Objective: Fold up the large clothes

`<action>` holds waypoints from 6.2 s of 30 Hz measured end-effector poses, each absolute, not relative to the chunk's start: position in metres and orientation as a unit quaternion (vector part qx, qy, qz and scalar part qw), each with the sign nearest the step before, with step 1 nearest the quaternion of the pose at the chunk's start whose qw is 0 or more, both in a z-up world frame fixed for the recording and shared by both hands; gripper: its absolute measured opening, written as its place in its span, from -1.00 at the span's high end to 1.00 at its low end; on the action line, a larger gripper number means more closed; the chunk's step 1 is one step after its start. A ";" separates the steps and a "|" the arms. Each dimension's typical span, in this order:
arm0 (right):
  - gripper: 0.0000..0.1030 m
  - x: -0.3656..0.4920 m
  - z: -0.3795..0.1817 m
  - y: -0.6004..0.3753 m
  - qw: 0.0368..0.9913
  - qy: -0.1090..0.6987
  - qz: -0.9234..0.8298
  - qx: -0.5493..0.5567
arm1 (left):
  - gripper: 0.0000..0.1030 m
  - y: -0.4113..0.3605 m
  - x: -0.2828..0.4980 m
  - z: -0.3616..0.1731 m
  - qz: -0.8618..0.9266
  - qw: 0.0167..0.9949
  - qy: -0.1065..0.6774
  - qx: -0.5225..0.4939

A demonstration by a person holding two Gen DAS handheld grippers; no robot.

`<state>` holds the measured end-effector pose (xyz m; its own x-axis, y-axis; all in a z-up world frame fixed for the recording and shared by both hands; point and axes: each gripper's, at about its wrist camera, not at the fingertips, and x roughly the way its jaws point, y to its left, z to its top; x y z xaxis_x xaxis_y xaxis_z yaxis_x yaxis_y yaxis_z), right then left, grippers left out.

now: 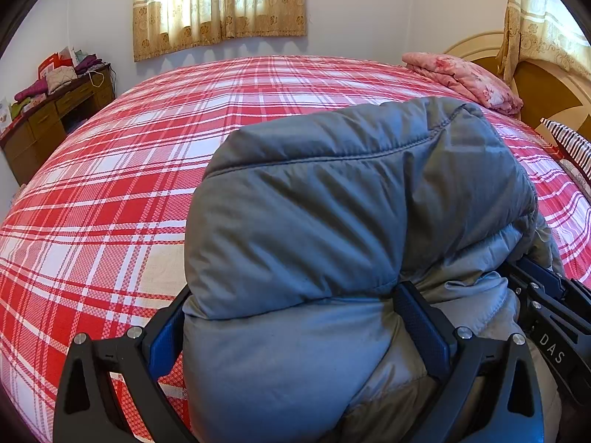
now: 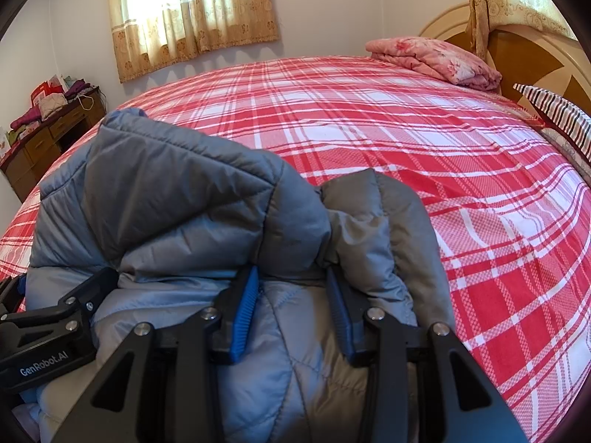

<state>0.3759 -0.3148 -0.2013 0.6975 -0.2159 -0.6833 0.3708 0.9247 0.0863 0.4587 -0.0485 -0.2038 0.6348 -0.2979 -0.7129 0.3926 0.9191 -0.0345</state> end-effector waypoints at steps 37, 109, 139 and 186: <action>-0.62 0.310 -0.171 -0.336 0.941 0.286 -0.140 0.112 | -0.98 0.020 0.420 -0.164 -0.227 0.898 0.377 0.014; 0.58 0.308 -0.139 -0.096 0.889 0.301 0.291 0.184 | 0.61 0.269 0.345 -0.116 -0.172 0.943 0.284 -0.007; 0.56 0.340 -0.194 -0.041 0.883 0.375 0.259 0.108 | 0.22 0.326 0.355 -0.177 -0.107 0.938 0.328 -0.004; -0.66 0.218 -0.086 -0.041 0.959 0.262 0.103 -0.017 | -0.93 0.322 0.245 -0.075 0.032 0.975 0.219 -0.005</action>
